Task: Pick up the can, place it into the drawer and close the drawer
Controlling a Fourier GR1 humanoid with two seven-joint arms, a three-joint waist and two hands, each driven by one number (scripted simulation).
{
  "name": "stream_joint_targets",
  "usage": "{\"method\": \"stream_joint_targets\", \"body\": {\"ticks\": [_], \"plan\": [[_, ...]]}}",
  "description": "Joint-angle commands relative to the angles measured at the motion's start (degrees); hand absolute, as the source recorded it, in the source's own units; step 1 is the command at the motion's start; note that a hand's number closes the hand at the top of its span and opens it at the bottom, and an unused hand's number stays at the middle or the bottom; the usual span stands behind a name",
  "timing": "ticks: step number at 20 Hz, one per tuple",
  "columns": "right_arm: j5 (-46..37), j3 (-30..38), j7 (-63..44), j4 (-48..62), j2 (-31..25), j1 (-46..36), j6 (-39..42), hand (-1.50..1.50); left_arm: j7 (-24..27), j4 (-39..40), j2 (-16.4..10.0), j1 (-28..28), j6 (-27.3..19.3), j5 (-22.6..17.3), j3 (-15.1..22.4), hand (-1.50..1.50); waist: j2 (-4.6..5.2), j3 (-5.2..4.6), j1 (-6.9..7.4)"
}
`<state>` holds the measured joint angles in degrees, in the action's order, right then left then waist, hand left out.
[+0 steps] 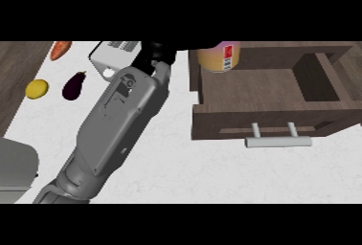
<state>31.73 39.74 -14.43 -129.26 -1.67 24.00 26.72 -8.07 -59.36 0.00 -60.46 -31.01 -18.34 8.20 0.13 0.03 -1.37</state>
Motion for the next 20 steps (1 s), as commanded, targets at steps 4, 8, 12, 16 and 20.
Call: {"method": "stream_joint_targets", "body": {"ticks": [4, 8, 12, 16, 20], "plan": [[1.8, 1.0, -0.9, -1.2, -1.6, -0.3, 0.1, -1.50, 3.4, 12.0, 0.0, -10.6, -3.8, -5.8, 2.0, 1.50, 0.20, 0.01, -1.07], [-2.8, -4.0, 0.9, -3.4, 1.6, 1.6, -1.7, -1.50, 5.6, 12.7, 0.0, -10.6, -5.4, -10.4, 7.1, 1.50, 0.13, 0.02, -1.00], [-4.8, -4.3, -1.8, -2.0, 0.8, -3.7, -2.5, -1.50, 7.5, 17.4, 0.0, -15.0, -6.6, -15.8, 9.7, 1.50, 0.40, 0.02, -1.52], [-2.1, -2.7, -0.2, -3.5, 1.6, 1.1, 1.2, -1.50, 6.8, 20.2, 0.0, -16.9, -7.3, -18.9, 11.7, 1.50, 0.23, 0.04, -2.10], [-0.6, -2.8, -1.3, -4.7, 1.6, 0.6, -0.3, -1.50, 11.4, 24.8, 0.0, -17.0, -7.0, -21.9, 13.6, 1.50, 0.49, 0.04, -2.75]]}}
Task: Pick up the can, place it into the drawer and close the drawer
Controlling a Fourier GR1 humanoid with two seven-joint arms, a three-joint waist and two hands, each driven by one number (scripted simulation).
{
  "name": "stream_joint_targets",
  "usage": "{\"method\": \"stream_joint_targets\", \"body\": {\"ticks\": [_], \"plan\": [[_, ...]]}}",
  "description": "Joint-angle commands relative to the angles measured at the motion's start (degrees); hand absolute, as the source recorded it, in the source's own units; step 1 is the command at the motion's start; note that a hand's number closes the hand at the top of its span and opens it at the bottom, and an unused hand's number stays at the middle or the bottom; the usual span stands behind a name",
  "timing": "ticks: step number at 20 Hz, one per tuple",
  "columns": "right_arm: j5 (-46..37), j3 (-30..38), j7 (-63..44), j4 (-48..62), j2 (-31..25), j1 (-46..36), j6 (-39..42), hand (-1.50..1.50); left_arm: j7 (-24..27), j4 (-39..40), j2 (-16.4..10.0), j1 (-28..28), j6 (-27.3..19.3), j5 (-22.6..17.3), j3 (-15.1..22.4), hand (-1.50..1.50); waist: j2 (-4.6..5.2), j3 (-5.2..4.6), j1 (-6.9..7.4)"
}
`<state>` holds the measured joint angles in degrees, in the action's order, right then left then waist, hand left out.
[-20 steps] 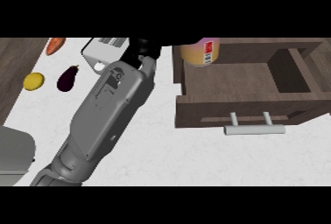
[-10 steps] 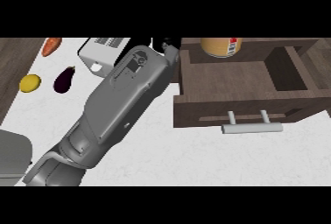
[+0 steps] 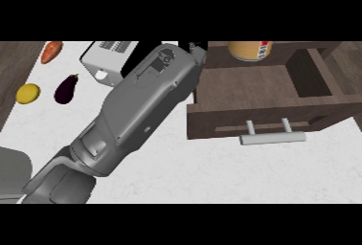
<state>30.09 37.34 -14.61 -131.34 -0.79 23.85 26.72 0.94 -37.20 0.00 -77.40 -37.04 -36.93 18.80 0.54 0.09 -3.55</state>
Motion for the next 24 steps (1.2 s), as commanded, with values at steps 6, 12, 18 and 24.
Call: {"method": "stream_joint_targets", "body": {"ticks": [6, 12, 18, 24], "plan": [[2.2, -0.3, -3.0, -0.7, -1.2, -2.7, -2.1, -1.50, 2.7, 7.3, 0.0, -2.8, -1.2, -8.3, 6.2, 1.50, 0.44, 0.01, -1.23], [4.3, 2.5, -2.2, 2.2, -3.9, -3.1, -0.6, -1.50, 2.1, 7.4, 0.0, -3.2, -5.9, -11.1, 13.6, 1.50, 0.28, 0.05, -1.72], [1.6, 0.6, -4.3, 0.3, -3.7, -5.1, -2.5, -1.50, 7.1, 11.7, 0.0, -1.9, -4.3, -13.5, 13.4, -1.50, 0.71, -0.01, -1.50], [-2.0, -1.5, -3.8, -1.1, -0.6, -4.6, -2.5, -1.50, 7.2, 12.0, 0.0, -2.0, -7.1, -16.5, 15.9, -1.50, 0.69, 0.02, -1.81]]}}
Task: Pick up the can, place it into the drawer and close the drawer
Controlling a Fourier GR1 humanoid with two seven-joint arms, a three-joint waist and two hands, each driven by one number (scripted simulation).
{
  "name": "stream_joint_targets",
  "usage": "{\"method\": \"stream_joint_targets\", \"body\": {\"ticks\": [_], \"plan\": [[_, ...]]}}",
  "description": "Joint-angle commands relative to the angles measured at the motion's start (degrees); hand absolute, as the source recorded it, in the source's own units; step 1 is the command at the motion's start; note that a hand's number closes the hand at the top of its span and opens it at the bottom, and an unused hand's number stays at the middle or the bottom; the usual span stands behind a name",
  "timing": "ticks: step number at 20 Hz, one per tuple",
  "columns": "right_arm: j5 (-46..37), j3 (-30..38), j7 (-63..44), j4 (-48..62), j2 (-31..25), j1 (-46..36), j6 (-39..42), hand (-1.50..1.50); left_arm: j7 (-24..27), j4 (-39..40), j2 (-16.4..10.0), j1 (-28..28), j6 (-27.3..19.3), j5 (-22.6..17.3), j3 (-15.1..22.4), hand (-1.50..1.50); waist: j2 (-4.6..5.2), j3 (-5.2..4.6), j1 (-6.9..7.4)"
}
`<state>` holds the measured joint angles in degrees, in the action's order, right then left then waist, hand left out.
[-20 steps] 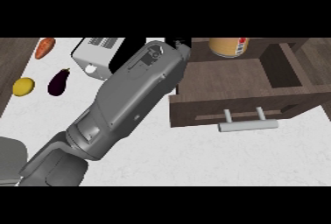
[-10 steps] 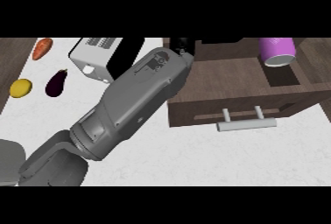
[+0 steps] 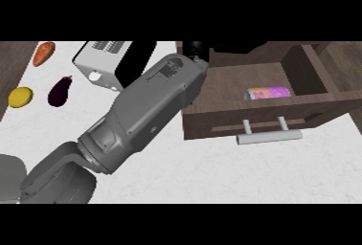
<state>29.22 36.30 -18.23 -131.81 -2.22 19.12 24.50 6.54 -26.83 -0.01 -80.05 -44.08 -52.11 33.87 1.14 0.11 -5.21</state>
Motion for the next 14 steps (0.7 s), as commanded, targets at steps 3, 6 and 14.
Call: {"method": "stream_joint_targets", "body": {"ticks": [3, 6, 14], "plan": [[1.2, 1.4, -0.8, -0.7, -0.1, 0.0, -1.1, -1.50, 3.1, 2.1, 0.0, 0.7, 0.8, -2.5, 0.3, -1.50, -0.09, -0.03, 0.40], [-0.2, -0.8, -0.4, 0.0, 0.0, -1.5, -0.1, -1.50, 3.4, 1.4, 0.0, -0.2, -1.2, -4.5, 0.9, -1.50, 0.08, -0.01, 0.06], [-12.1, 2.5, 11.0, -4.9, -3.7, -2.4, 6.4, -1.50, 7.7, 0.4, 0.0, -0.3, 1.0, -6.7, -0.5, -1.50, -0.08, 0.01, 0.61]]}}
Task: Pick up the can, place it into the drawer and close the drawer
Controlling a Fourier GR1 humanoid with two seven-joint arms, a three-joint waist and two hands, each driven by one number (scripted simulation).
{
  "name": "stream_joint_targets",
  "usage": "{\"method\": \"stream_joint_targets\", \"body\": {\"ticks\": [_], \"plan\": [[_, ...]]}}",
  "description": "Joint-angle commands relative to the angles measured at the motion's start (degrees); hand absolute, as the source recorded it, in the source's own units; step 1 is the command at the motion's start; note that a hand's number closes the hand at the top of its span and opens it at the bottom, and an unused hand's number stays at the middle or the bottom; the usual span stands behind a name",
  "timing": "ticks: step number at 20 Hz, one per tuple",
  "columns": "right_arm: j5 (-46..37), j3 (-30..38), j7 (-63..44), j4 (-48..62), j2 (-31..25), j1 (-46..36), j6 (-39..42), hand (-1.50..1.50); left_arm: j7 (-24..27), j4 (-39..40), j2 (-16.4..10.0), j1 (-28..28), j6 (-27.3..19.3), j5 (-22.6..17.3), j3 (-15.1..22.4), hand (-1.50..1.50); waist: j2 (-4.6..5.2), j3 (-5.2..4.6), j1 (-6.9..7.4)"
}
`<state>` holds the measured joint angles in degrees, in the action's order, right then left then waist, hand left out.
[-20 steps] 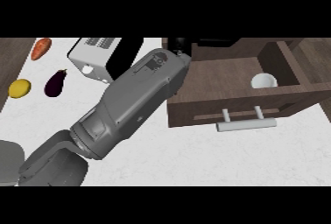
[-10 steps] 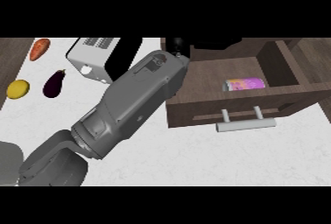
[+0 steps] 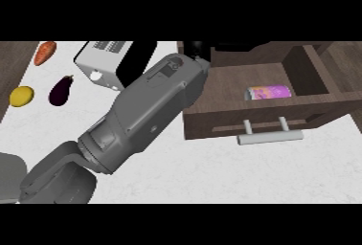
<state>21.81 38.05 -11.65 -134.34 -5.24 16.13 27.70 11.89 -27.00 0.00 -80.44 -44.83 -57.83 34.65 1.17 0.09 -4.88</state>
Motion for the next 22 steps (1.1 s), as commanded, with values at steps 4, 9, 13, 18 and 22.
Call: {"method": "stream_joint_targets", "body": {"ticks": [4, 9, 13, 18, 22], "plan": [[-14.1, -4.8, 7.2, -4.3, 1.7, -2.9, 2.5, -1.50, 4.6, -0.6, 0.0, 0.3, -0.2, -2.0, 0.3, -1.50, -0.02, 0.01, 1.02], [-26.4, -11.7, 6.6, -2.2, -1.1, -11.4, 0.6, -1.50, 4.6, -3.8, 0.0, -0.5, -2.7, -3.0, 2.2, -1.50, -0.08, -0.03, 3.08], [-37.6, -19.1, 5.8, -3.1, -0.2, -13.6, -0.5, -1.50, 6.3, -2.9, 0.0, 1.2, -0.8, -3.5, 1.5, -1.50, -0.34, -0.10, 3.85], [-51.9, -27.5, 8.0, 3.2, -0.7, -18.3, -3.5, -1.50, 2.9, -3.7, 0.0, -0.2, -2.4, -3.5, 1.3, -1.50, -0.67, -0.10, 4.75], [-60.8, -32.4, 10.3, 10.8, 0.5, -23.9, -9.9, -1.50, 3.6, -1.0, 0.0, -1.2, -0.1, -3.0, -1.5, -1.50, -0.56, -0.08, 4.34]]}}
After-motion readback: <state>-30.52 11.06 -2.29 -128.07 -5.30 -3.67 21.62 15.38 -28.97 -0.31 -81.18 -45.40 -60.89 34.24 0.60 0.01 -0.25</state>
